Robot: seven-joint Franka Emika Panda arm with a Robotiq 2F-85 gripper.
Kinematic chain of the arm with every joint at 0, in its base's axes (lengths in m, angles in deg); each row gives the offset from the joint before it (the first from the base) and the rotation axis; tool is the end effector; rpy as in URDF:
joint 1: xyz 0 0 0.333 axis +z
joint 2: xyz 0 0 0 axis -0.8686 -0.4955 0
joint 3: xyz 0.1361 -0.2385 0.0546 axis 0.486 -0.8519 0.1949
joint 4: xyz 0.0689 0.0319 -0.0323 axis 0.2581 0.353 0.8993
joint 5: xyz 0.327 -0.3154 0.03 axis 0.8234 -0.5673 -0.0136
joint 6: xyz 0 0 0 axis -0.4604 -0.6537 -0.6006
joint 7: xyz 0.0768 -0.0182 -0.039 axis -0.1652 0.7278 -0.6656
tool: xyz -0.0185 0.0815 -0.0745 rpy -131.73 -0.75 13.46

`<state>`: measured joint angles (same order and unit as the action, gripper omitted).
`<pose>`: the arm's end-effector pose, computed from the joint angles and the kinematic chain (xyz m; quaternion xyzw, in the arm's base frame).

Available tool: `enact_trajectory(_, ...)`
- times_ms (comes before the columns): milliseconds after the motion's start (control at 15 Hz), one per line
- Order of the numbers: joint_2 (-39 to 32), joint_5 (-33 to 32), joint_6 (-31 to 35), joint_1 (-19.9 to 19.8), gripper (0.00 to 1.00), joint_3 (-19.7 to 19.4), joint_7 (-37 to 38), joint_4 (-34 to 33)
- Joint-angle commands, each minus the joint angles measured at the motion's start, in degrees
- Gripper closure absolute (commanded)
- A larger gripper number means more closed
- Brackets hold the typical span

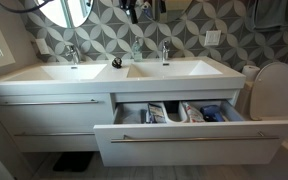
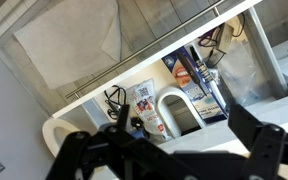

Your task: Pick up the electric toothbrush box from the open top drawer and put it on the counter

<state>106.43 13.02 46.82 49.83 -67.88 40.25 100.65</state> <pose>0.4775 -0.1226 0.5078 0.9882 -0.0989 0.0163 0.1161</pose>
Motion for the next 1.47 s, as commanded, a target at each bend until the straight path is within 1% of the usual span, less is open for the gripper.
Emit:
enact_trajectory(0,-0.02,-0.47,-0.23,1.25,0.0,-0.99,0.43,-0.12)
enact_trajectory(1000,-0.02,-0.47,-0.23,1.25,0.0,-0.99,0.43,-0.12)
enact_trajectory(1133,-1.72,-1.76,0.33,1.77,0.0,0.52,1.84,0.22)
enact_trajectory(1400,-6.64,-6.28,1.32,3.61,0.0,5.57,9.15,1.83)
